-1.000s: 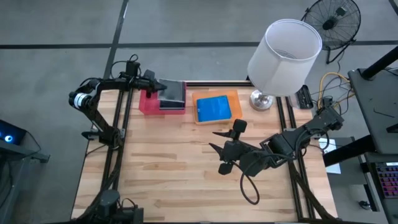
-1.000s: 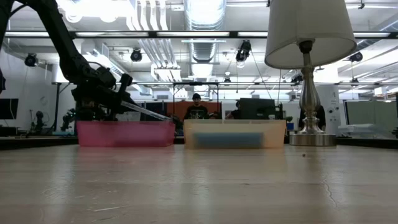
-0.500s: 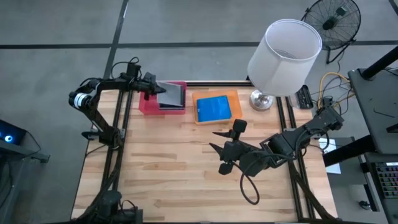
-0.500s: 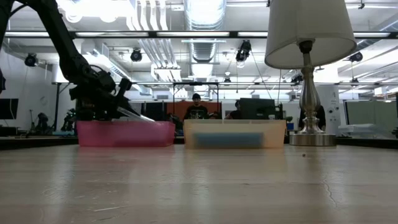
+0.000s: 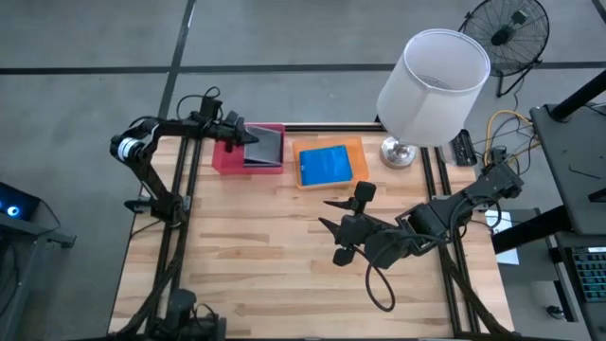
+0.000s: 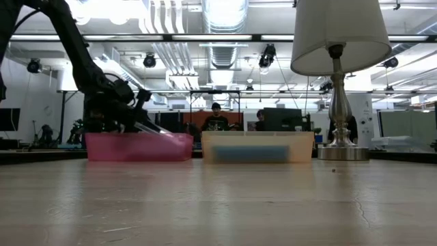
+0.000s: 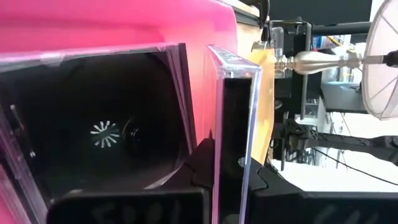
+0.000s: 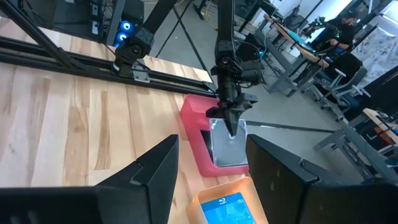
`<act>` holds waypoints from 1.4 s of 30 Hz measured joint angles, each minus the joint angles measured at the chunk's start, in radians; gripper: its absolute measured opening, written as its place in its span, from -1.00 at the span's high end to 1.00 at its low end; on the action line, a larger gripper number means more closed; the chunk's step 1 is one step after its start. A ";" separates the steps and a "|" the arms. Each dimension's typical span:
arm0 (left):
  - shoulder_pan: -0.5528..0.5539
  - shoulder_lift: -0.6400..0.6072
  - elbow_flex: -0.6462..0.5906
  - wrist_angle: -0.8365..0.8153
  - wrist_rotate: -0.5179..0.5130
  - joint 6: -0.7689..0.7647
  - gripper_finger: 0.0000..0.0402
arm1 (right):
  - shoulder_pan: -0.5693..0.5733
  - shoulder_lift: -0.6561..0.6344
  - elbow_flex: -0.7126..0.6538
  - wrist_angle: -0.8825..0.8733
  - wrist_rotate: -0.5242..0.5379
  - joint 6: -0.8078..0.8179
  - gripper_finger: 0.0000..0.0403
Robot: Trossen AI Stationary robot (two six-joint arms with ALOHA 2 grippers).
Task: Pick & place jewel cases by type
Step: Put the black CD case into the pink bin
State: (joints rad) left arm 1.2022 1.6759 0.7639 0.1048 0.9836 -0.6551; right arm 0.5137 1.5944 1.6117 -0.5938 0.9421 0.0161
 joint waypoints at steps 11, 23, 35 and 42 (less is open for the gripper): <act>0.000 0.038 0.008 0.001 -0.032 0.000 1.00 | 0.000 0.000 0.000 0.000 0.000 0.007 0.09; 0.000 0.039 0.008 -0.002 -0.050 -0.013 0.71 | 0.000 0.000 0.000 0.000 0.000 0.007 0.09; 0.013 0.038 0.008 -0.053 -0.054 -0.018 -0.29 | 0.000 0.000 0.000 0.000 0.000 0.008 0.09; 0.031 0.035 0.009 -0.152 -0.056 0.016 -0.54 | 0.000 0.000 0.000 0.000 0.000 0.007 0.09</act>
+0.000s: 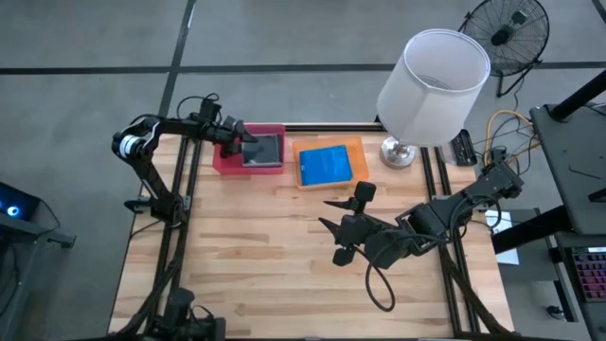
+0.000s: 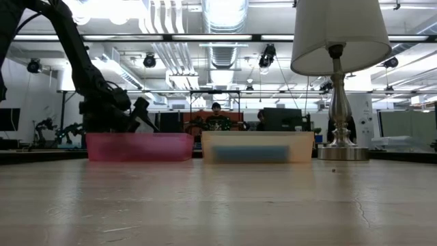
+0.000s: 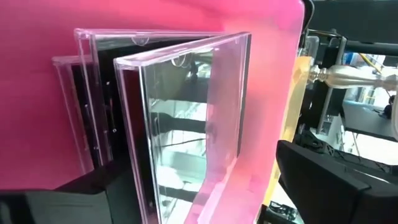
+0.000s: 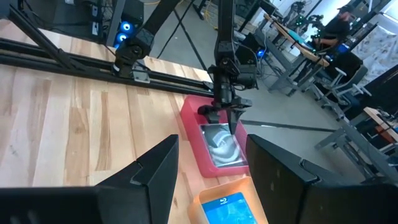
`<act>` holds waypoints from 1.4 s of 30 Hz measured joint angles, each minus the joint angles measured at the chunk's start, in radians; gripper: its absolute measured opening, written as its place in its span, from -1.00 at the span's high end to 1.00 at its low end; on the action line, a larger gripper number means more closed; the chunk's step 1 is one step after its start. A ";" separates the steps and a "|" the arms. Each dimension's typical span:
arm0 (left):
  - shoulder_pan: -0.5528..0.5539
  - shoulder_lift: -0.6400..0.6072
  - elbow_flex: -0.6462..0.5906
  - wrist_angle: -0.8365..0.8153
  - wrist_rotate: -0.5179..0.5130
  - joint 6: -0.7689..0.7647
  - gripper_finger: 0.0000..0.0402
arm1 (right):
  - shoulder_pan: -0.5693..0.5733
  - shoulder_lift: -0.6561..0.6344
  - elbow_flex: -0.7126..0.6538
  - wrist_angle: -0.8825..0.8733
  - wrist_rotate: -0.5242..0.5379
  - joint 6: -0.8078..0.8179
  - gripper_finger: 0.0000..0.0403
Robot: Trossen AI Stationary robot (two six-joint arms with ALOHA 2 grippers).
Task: Pick & place jewel cases by type
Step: Put the black CD case into the pink bin, then return to Home Position
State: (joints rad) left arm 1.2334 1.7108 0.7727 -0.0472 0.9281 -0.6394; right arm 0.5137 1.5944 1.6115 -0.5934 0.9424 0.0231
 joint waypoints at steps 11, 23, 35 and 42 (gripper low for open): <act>-0.003 -0.085 0.033 -0.128 -0.220 0.107 -0.54 | 0.001 0.000 0.000 0.001 0.000 0.000 0.09; -0.034 -0.120 0.174 -0.409 -0.495 0.226 -0.53 | 0.000 0.000 0.000 0.000 0.000 -0.031 0.09; -0.067 -0.209 0.274 -0.525 -0.619 0.209 -0.53 | -0.008 0.000 0.000 0.000 0.000 -0.084 0.09; -0.070 -0.352 0.296 -0.572 -0.620 0.204 -0.53 | -0.024 0.000 0.000 0.002 0.002 -0.079 0.09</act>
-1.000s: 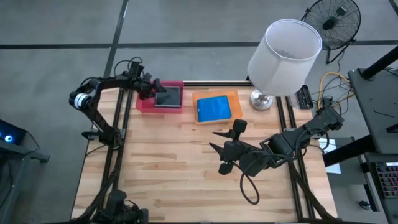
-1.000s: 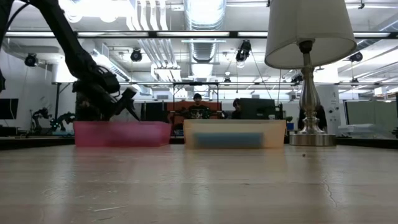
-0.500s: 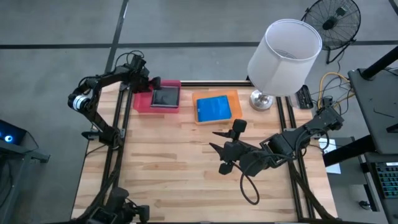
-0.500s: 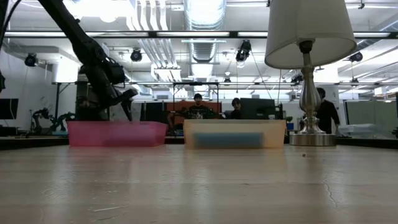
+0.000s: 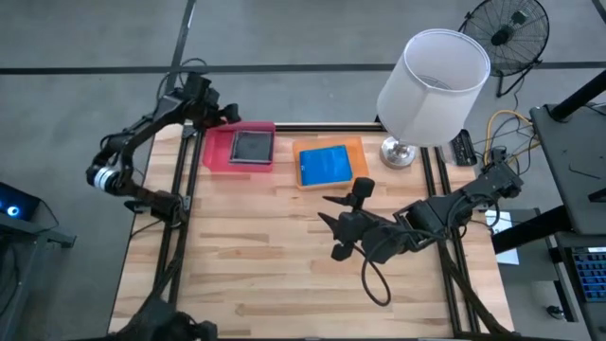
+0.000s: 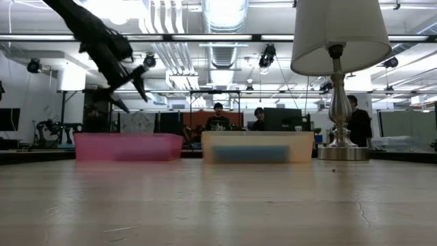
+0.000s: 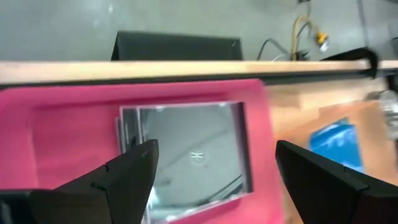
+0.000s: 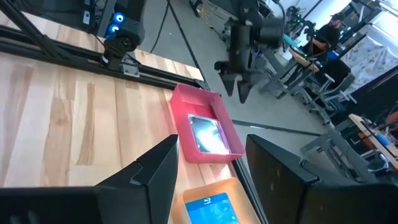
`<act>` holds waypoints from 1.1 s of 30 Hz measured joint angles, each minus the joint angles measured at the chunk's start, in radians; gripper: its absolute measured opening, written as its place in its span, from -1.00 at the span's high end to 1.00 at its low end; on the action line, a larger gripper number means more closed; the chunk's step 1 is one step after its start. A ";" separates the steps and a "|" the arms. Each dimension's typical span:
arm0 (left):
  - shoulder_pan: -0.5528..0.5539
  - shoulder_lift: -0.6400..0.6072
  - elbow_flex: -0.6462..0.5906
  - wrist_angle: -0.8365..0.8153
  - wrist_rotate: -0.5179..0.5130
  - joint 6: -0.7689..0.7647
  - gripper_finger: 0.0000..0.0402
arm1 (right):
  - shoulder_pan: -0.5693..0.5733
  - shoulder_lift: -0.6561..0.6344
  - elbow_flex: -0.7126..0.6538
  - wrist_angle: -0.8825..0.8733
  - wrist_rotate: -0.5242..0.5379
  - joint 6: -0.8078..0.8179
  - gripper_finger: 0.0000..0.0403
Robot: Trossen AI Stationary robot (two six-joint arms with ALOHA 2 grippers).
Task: Pick & place jewel cases by type
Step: Return to Home Position
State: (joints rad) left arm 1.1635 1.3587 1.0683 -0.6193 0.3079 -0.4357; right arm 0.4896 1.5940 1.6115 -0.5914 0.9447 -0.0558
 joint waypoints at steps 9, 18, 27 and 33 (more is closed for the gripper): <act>-0.019 -0.227 -0.001 -0.066 0.003 -0.002 -0.53 | -0.007 0.000 0.000 0.058 0.000 -0.005 0.09; -0.062 -0.407 -0.001 -0.119 0.069 -0.045 -0.53 | -0.006 0.000 0.000 0.143 0.000 -0.033 0.09; -0.090 -0.483 0.040 -0.180 0.246 -0.055 -0.53 | -0.006 0.000 0.000 0.189 -0.001 -0.033 0.09; -0.132 -0.491 0.184 -0.208 0.354 -0.056 -0.53 | -0.006 0.000 0.000 0.251 -0.029 -0.030 0.09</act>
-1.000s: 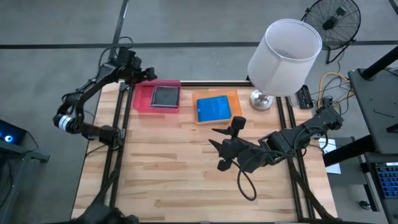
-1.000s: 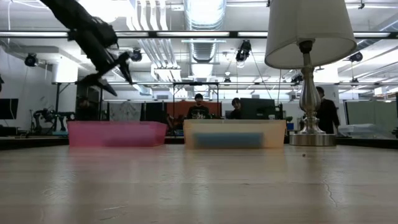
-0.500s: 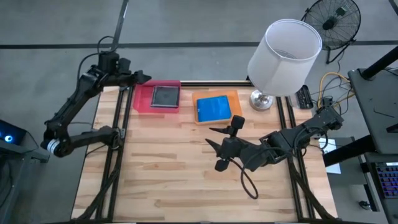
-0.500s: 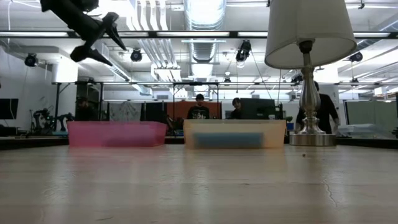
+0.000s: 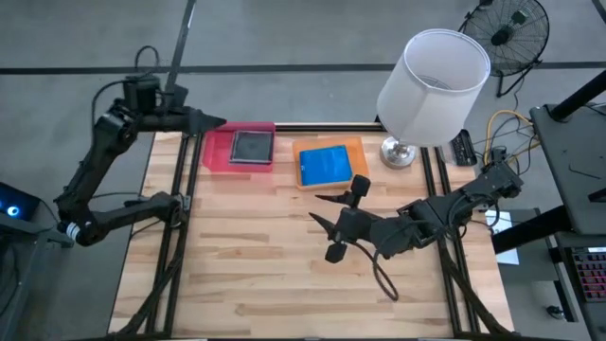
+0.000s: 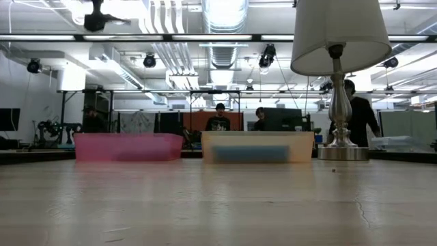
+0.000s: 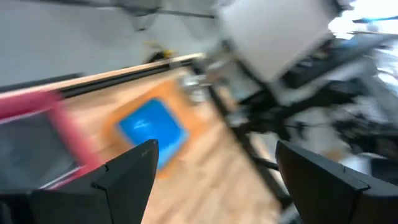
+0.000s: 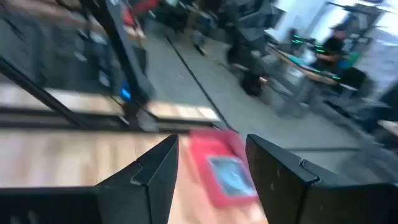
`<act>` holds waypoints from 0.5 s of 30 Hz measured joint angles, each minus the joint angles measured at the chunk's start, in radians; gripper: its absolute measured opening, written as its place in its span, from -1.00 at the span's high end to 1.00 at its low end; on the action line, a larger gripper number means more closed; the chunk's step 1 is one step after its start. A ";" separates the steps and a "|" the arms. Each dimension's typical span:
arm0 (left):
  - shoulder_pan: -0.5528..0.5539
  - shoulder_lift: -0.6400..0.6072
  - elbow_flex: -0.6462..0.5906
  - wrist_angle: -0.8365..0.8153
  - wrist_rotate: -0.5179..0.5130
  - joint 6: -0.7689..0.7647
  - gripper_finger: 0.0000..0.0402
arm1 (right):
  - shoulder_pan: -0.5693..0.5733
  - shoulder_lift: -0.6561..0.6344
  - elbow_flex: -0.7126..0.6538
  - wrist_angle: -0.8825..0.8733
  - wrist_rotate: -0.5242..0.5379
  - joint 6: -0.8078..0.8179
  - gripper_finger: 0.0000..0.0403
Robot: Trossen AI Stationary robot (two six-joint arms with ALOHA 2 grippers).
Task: Pick & place jewel cases by type
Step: Return to Home Position
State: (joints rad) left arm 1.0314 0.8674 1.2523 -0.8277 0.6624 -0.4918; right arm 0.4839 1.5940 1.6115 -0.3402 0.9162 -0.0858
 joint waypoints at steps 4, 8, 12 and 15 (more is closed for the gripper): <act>-0.023 -0.003 0.117 0.002 0.110 -0.078 -0.53 | -0.001 -0.001 0.000 0.139 -0.111 -0.003 0.09; -0.040 -0.014 0.212 0.000 0.193 -0.188 -0.53 | 0.000 -0.002 0.000 0.247 -0.198 0.004 0.09; -0.068 -0.048 0.280 0.000 0.247 -0.242 -0.53 | 0.000 -0.002 0.000 0.298 -0.272 0.006 0.09; -0.085 -0.091 0.315 0.009 0.249 -0.273 -0.53 | 0.000 -0.002 0.000 0.327 -0.334 0.005 0.09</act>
State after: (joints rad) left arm 0.9463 0.7764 1.5674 -0.8191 0.9115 -0.7645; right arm 0.4839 1.5925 1.6119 -0.0134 0.5820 -0.0812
